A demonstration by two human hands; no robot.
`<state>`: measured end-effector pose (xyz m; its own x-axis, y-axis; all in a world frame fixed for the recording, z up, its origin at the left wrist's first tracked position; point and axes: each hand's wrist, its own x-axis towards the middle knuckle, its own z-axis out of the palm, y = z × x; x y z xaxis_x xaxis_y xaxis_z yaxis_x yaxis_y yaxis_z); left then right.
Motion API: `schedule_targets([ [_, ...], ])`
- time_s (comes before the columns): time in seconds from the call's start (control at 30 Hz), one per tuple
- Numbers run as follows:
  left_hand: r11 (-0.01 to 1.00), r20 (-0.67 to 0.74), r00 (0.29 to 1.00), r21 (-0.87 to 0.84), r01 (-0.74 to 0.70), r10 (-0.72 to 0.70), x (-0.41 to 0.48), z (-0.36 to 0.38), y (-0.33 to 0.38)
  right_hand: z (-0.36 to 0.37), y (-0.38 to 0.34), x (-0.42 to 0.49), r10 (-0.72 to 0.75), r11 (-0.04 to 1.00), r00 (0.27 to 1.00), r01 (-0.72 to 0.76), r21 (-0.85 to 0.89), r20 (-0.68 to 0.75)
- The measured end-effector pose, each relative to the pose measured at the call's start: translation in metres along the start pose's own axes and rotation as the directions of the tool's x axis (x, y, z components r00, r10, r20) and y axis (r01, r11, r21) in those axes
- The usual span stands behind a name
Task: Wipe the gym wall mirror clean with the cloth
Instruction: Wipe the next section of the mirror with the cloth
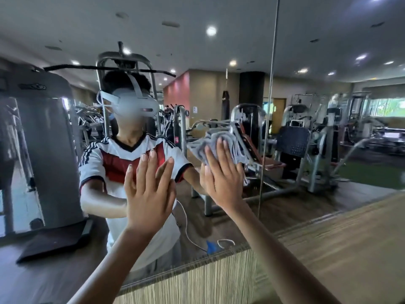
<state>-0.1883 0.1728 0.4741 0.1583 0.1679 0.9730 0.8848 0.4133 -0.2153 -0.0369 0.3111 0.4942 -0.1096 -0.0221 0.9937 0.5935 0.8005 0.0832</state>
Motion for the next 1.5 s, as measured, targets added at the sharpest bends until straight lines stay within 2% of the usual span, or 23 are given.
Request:
schedule_targets([
  [0.07,1.000,0.026,0.999,-0.004,-0.020,0.020,-0.010,-0.002,0.000,-0.008,0.010,-0.051,-0.103,0.995,0.992,0.104,-0.006,0.079],
  [0.1,1.000,0.044,0.999,-0.006,-0.028,0.028,-0.013,-0.003,0.000,-0.010,0.018,-0.069,-0.058,0.998,0.994,0.058,0.006,0.088],
  [0.17,0.999,0.081,0.996,-0.004,-0.042,0.042,-0.015,-0.004,0.000,-0.009,0.033,-0.081,0.247,0.966,0.967,-0.251,0.067,0.055],
  [0.2,0.999,0.092,0.995,0.006,-0.045,0.044,-0.016,-0.004,0.000,-0.006,0.037,-0.072,0.456,0.882,0.890,-0.455,0.122,0.023],
  [0.27,0.998,0.103,0.994,0.036,-0.047,0.043,-0.016,-0.002,0.001,-0.004,0.036,-0.030,0.768,0.622,0.641,-0.741,0.254,-0.010],
  [0.3,0.998,0.109,0.993,0.047,-0.046,0.040,-0.017,-0.002,0.001,-0.003,0.031,-0.009,0.838,0.523,0.546,-0.798,0.300,-0.006],
  [0.33,0.998,0.112,0.993,0.048,-0.046,0.040,-0.017,-0.002,0.002,-0.002,0.024,0.006,0.854,0.498,0.520,-0.809,0.312,-0.014],
  [0.37,0.998,0.115,0.993,0.039,-0.046,0.041,-0.018,-0.002,0.002,0.000,0.015,0.014,0.825,0.547,0.565,-0.782,0.298,-0.033],
  [0.43,0.999,0.127,0.991,0.020,-0.043,0.040,-0.018,-0.003,0.002,0.004,-0.007,0.006,0.664,0.739,0.745,-0.638,0.216,-0.069],
  [0.5,0.999,0.126,0.991,0.007,-0.042,0.041,-0.019,-0.004,0.001,0.007,-0.019,-0.026,0.377,0.920,0.926,-0.370,0.128,-0.034],
  [0.57,0.998,0.129,0.989,-0.018,-0.066,0.068,-0.023,-0.006,0.001,0.006,-0.011,-0.070,0.096,0.992,0.995,-0.099,0.080,0.040],
  [0.63,0.995,0.138,0.985,-0.018,-0.103,0.104,-0.028,-0.008,-0.003,0.001,0.008,-0.107,0.062,0.996,0.996,-0.066,0.066,0.068],
  [0.7,0.991,0.159,0.979,0.005,-0.133,0.130,-0.033,-0.008,-0.005,0.000,0.024,-0.119,0.300,0.950,0.953,-0.302,0.074,0.044],
  [0.8,0.990,0.179,0.976,0.049,-0.131,0.120,-0.034,-0.006,-0.004,0.002,0.023,-0.077,0.724,0.684,0.690,-0.710,0.166,-0.030],
  [0.87,0.992,0.179,0.977,0.043,-0.123,0.113,-0.033,-0.007,-0.003,0.002,0.005,-0.038,0.812,0.573,0.581,-0.782,0.244,-0.045],
  [0.9,0.992,0.181,0.977,0.033,-0.119,0.112,-0.034,-0.008,-0.003,0.003,-0.008,-0.026,0.798,0.591,0.601,-0.766,0.253,-0.042],
  [0.97,0.993,0.181,0.977,0.010,-0.120,0.116,-0.036,-0.009,-0.003,0.006,-0.036,-0.022,0.648,0.750,0.760,-0.626,0.212,-0.048],
  [1.03,0.994,0.178,0.978,-0.011,-0.110,0.111,-0.044,-0.010,-0.003,0.008,-0.055,-0.048,0.330,0.936,0.944,-0.326,0.132,-0.010],
  [1.13,0.997,0.192,0.978,-0.011,-0.077,0.078,-0.065,-0.015,-0.007,0.004,-0.038,-0.106,-0.096,0.993,0.990,0.087,0.086,0.106],
  [1.2,0.999,0.200,0.979,-0.011,-0.036,0.037,-0.078,-0.020,-0.012,0.000,-0.017,-0.127,-0.062,0.995,0.991,0.053,0.080,0.117],
  [1.3,0.999,0.199,0.979,-0.005,0.038,-0.036,-0.086,-0.026,-0.020,0.002,-0.009,-0.118,0.184,0.982,0.980,-0.187,0.031,0.074],
  [1.4,0.993,0.231,0.968,-0.046,0.110,-0.096,-0.088,-0.031,-0.024,0.006,-0.038,-0.078,0.429,0.903,0.903,-0.429,0.036,0.012],
  [1.5,0.989,0.247,0.960,-0.041,0.145,-0.131,-0.092,-0.033,-0.029,0.011,-0.080,-0.050,0.447,0.891,0.895,-0.446,0.089,0.012],
])
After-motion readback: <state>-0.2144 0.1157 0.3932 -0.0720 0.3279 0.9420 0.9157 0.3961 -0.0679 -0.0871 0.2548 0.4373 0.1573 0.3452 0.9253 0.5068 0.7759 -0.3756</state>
